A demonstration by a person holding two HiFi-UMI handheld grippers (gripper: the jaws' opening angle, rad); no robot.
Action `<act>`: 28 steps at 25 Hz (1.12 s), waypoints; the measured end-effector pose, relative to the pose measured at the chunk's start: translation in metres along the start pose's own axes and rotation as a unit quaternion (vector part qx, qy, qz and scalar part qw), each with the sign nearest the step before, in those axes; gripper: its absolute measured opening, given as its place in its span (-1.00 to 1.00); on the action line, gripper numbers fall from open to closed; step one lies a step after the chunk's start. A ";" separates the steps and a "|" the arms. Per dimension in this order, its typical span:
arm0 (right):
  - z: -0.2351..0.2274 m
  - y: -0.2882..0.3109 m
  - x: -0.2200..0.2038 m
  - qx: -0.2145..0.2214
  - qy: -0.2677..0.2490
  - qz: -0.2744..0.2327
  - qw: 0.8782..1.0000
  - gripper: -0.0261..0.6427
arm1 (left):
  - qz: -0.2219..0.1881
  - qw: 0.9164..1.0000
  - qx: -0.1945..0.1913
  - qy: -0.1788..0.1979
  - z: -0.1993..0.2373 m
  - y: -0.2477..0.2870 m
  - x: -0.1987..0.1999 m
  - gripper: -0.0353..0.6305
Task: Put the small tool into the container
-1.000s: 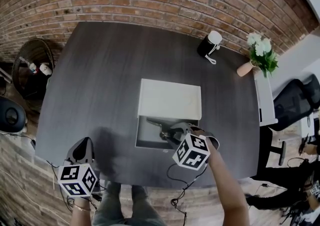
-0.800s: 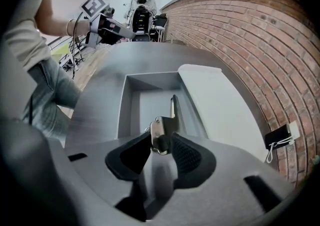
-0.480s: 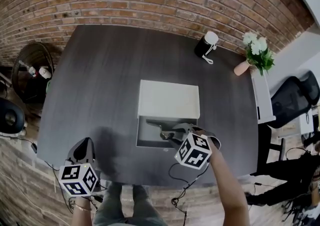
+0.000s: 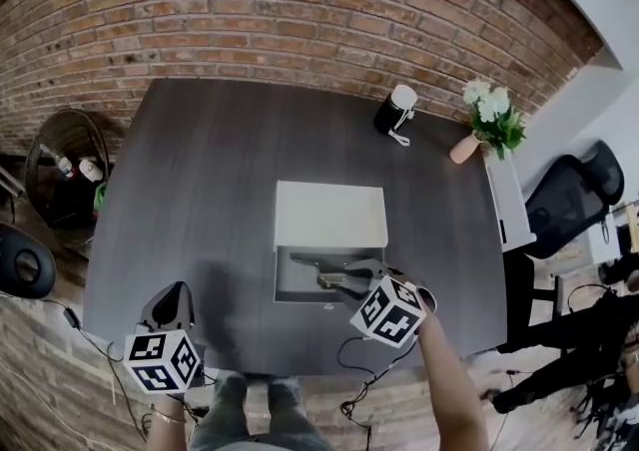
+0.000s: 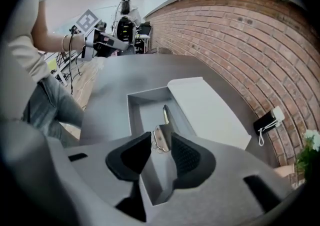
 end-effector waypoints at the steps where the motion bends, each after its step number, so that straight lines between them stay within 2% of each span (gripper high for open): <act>1: -0.001 -0.005 0.002 -0.008 0.011 -0.005 1.000 -0.54 | -0.002 1.000 -0.004 0.001 -0.001 -0.001 0.003 -0.90; 4: -0.004 -0.021 0.010 -0.040 0.043 -0.023 0.998 -0.58 | -0.011 1.000 -0.017 0.006 -0.004 -0.003 0.015 -0.90; 7: -0.009 -0.039 0.019 -0.082 0.080 -0.046 0.992 -0.71 | -0.022 0.999 -0.034 0.012 -0.010 -0.003 0.030 -0.90; 11: -0.007 -0.065 0.031 -0.120 0.136 -0.079 0.980 -0.78 | -0.038 0.997 -0.064 0.024 -0.021 -0.001 0.054 -0.90; 14: -0.007 -0.084 0.038 -0.157 0.174 -0.103 0.967 -0.83 | -0.051 0.994 -0.086 0.034 -0.030 0.001 0.072 -0.90; 19: -0.011 -0.117 0.041 -0.229 0.241 -0.143 0.932 -0.91 | -0.070 0.989 -0.121 0.054 -0.049 0.007 0.097 -0.90; 24: -0.018 -0.146 0.040 -0.291 0.309 -0.185 0.886 -0.91 | -0.082 0.982 -0.154 0.073 -0.068 0.014 0.118 -0.90; 28: -0.026 -0.164 0.038 -0.346 0.336 -0.207 0.851 -0.91 | -0.097 0.976 -0.171 0.090 -0.084 0.021 0.133 -0.90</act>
Point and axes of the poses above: the fingertips, and each gripper's own axes: y forward along the fingers, z to its left, x out of its top, the point moved 3 cm from there along -y, backward along the fingers, and after that the axes turned 7 degrees about -x, right-handed, at the moved point
